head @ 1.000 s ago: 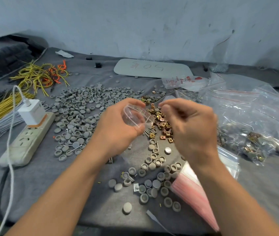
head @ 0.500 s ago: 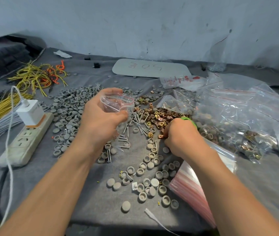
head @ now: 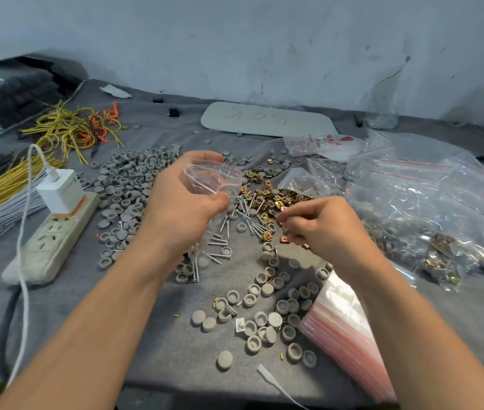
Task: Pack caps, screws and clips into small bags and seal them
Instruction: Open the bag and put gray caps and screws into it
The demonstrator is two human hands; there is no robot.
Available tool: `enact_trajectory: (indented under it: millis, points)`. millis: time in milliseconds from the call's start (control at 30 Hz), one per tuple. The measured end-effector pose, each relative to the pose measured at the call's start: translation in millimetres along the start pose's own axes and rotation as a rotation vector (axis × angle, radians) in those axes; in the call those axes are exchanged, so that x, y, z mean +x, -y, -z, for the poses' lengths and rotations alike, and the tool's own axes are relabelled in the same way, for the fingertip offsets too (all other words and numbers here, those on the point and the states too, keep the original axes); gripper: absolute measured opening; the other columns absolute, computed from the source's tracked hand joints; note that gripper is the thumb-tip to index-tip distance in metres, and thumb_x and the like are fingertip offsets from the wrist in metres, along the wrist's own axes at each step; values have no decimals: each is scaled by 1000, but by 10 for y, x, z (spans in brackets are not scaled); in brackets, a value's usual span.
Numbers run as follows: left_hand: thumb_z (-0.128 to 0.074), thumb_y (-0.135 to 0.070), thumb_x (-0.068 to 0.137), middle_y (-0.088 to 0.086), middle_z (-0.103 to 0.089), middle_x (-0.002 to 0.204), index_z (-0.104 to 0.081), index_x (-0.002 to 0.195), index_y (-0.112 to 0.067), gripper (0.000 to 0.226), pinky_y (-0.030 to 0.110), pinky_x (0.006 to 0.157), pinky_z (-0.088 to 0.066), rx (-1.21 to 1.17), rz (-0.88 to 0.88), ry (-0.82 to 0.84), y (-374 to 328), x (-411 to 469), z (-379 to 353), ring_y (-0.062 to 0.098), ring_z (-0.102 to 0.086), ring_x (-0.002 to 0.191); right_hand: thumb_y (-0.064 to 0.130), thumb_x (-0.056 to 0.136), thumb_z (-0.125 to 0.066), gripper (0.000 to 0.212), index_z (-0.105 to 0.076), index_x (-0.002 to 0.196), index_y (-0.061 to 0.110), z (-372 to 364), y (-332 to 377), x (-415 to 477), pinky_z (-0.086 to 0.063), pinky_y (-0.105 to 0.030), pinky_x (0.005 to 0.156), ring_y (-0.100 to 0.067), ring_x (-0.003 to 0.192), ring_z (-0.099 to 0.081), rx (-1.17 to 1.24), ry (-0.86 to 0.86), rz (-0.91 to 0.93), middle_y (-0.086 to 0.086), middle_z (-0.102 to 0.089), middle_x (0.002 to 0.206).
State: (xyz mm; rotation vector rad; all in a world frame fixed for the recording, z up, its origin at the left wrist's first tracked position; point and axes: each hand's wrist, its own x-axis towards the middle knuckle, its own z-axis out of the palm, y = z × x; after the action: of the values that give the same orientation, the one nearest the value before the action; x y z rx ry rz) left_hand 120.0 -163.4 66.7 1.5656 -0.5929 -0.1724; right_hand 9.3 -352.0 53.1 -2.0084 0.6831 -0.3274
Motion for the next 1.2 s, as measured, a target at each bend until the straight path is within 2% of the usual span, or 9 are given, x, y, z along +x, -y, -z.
enact_trajectory:
  millis: [167, 300, 433, 533, 667, 800, 867, 1033, 1200]
  points:
    - [-83, -6, 81, -13, -75, 88, -65, 113, -41, 51, 39, 61, -63, 255, -37, 9, 1, -50, -83, 18, -73, 73, -3, 97, -63, 15, -77, 92, 2, 34, 67, -62, -60, -21, 60, -20, 69, -75, 709, 127, -75, -16, -75, 75]
    - [-85, -20, 79, -15, -72, 86, -62, 112, -47, 49, 14, 49, -46, 451, -99, 69, 13, -93, -164, -3, -64, 62, -3, 97, -61, 19, -76, 86, 3, -3, 100, -84, -58, -20, 56, -16, 63, -73, 911, 162, -119, -14, -73, 72]
    - [-80, -23, 81, -15, -71, 86, -62, 112, -46, 43, 15, 59, -48, 570, -144, 91, 43, -123, -254, 1, -63, 76, -4, 91, -63, 24, -80, 75, 3, -12, 138, -112, -58, -20, 56, -15, 62, -72, 1076, 257, -164, -14, -72, 73]
    - [-77, -21, 85, -13, -70, 85, -62, 112, -46, 40, 16, 61, -47, 594, -159, 97, 67, -130, -270, 2, -61, 79, 1, 74, -69, 16, -76, 88, -2, 5, 147, -136, -60, -23, 59, -19, 67, -73, 1125, 339, -155, -16, -71, 77]
    - [-81, -19, 84, -15, -67, 83, -62, 113, -47, 45, 8, 58, -44, 608, -151, 111, 65, -157, -280, -9, -59, 82, 6, 74, -77, 16, -74, 89, 2, -16, 135, -160, -58, -22, 58, -18, 64, -71, 962, 246, -25, -14, -71, 76]
    - [-80, -9, 76, -16, -69, 82, -60, 114, -47, 57, 12, 56, -45, 584, -162, 161, 36, -203, -363, -5, -62, 77, 1, 79, -82, 15, -83, 80, 15, -153, 164, -188, -47, -19, 53, -8, 54, -61, 439, 9, 311, -2, -75, 69]
    - [-82, -8, 75, -18, -70, 87, -60, 114, -45, 58, 13, 59, -48, 544, -153, 171, 16, -209, -380, -4, -64, 78, 0, 81, -79, 17, -85, 84, 16, -198, 200, -215, -47, -15, 55, -2, 54, -62, 426, -12, 386, 4, -76, 68]
    - [-81, 2, 79, -9, -74, 96, -63, 117, -36, 57, 15, 61, -57, 167, 14, 65, -27, -111, -187, 2, -73, 81, 9, 87, -75, 20, -84, 82, 27, 32, 89, -123, -42, -14, 50, 1, 49, -57, 218, -267, 249, 14, -72, 63]
    - [-84, 2, 76, -16, -71, 92, -61, 114, -39, 60, 20, 65, -57, 240, -85, -170, 1, -1, 32, 4, -72, 79, 11, 88, -73, 22, -83, 88, 30, -75, 14, -160, -63, -32, 76, -8, 76, -70, -513, 46, 140, 12, -76, 85]
